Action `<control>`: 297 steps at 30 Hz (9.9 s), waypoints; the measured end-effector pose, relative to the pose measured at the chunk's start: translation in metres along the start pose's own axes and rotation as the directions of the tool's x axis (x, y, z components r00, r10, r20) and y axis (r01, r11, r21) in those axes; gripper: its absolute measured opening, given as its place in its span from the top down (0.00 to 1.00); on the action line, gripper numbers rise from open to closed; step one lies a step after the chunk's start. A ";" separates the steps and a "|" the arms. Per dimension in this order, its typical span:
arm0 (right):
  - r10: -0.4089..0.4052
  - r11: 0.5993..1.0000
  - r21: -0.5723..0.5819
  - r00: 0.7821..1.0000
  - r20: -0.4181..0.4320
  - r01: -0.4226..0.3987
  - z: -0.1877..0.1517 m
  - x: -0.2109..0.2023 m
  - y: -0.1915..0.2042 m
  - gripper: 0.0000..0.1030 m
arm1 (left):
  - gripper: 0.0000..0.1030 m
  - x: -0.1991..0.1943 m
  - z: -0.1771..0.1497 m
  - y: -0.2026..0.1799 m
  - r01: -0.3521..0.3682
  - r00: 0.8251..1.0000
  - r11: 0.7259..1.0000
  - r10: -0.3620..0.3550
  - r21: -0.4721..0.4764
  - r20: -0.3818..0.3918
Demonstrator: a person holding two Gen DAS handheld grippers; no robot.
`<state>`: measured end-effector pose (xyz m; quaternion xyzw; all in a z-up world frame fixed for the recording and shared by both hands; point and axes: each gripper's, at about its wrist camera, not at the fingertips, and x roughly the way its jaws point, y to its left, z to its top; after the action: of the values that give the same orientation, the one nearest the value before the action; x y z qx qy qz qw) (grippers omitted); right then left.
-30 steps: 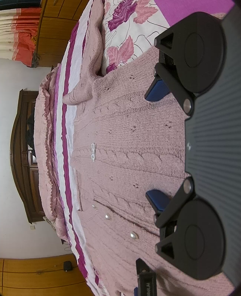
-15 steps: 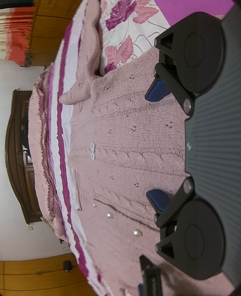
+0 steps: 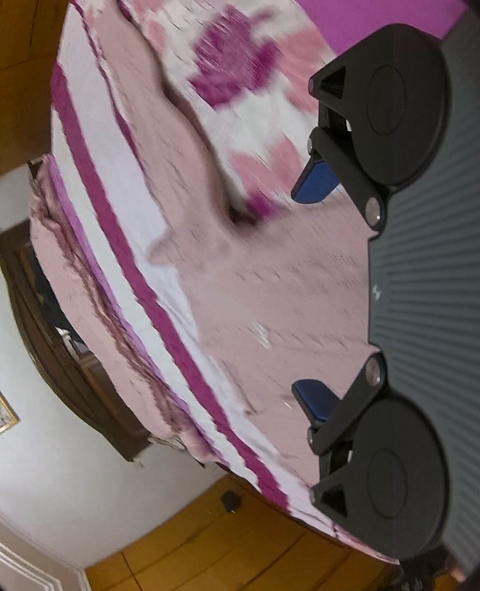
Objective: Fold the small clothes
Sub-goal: 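Reach the right gripper to the cardigan sleeve cuff and close on it, then lift the held sleeve with the right gripper, fold it across the body, release, then grasp the other sleeve cuff with the left gripper, then fold the held sleeve across the body with the left gripper and release, then grasp the cardigan side edge with the left gripper, then lift the side edge with the left gripper, fold it toward the center, release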
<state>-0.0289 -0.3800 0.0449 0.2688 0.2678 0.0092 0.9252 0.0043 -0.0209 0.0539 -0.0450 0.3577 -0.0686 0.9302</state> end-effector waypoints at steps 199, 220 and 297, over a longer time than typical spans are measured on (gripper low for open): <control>-0.099 0.941 -0.327 0.995 -0.017 0.088 -0.016 0.034 0.052 0.27 | 0.39 0.005 0.055 0.128 -0.418 0.905 0.877 0.425 -0.237 -0.021; -0.159 0.921 -0.372 0.983 -0.093 0.113 -0.055 0.028 0.074 0.27 | 0.25 -0.032 0.005 0.297 -0.312 0.889 0.607 0.459 -0.731 0.002; -0.074 0.992 -0.107 0.997 -0.034 0.070 -0.047 0.005 0.007 0.27 | 0.43 0.140 0.068 -0.120 0.166 0.986 0.985 -0.164 0.041 -0.038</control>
<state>-0.0472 -0.3504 0.0125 0.2096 0.2940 -0.0051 0.9325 0.1411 -0.1591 0.0281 -0.0528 0.3671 -0.1540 0.9158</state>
